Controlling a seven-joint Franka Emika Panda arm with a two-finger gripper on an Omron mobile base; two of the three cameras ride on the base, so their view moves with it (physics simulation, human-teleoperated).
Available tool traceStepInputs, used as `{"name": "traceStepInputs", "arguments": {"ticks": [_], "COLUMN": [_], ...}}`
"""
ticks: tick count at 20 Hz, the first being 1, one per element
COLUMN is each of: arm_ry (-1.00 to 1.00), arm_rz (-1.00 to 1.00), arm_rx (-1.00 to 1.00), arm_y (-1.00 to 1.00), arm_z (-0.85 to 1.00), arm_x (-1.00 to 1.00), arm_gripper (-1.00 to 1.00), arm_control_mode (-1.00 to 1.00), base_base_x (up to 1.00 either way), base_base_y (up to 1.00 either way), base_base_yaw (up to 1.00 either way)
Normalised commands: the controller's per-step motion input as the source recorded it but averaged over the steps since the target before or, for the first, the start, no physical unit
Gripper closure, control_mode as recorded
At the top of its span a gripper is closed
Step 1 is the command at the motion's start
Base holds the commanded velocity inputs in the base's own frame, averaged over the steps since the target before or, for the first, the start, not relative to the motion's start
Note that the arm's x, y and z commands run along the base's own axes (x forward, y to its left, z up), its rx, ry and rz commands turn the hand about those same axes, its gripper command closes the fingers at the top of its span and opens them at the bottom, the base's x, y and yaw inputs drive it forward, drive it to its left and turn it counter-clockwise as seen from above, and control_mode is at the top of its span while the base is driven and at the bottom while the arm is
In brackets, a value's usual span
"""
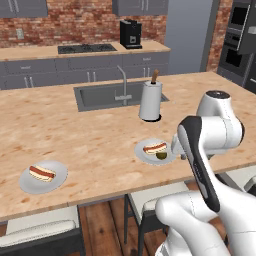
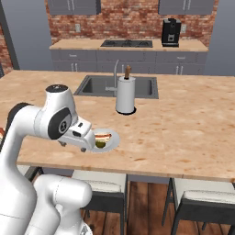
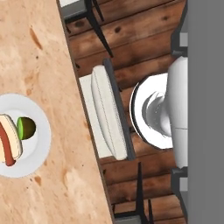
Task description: Pick up the tangerine and kiwi from the fridge and place one fruit on each plate on the dining counter.
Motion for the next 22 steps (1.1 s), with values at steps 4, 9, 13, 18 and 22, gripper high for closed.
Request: {"name": "traceStepInputs", "arguments": {"ticks": [4,9,13,18,22], "arm_ry": [0.0,0.0,0.0,0.0,0.0], "arm_rz": [0.0,0.0,0.0,0.0,0.0], "arm_rx": [0.0,0.0,0.0,0.0,0.0], "arm_y": [0.0,0.0,-0.05,0.0,0.0], "arm_z": [0.0,0.0,-0.01,0.0,0.0], "arm_x": [0.0,0.0,0.0,0.0,0.0], "arm_gripper": [-1.0,-1.0,-1.0,-1.0,-1.0], "arm_control_mode": [-1.0,-1.0,1.0,1.0,1.0], "base_base_x": [0.0,0.0,-0.03,-0.13,-0.15], "base_base_y": [0.0,0.0,-0.31,-0.97,-1.0], "base_base_yaw": [0.0,0.0,0.0,-0.05,-0.03]}}
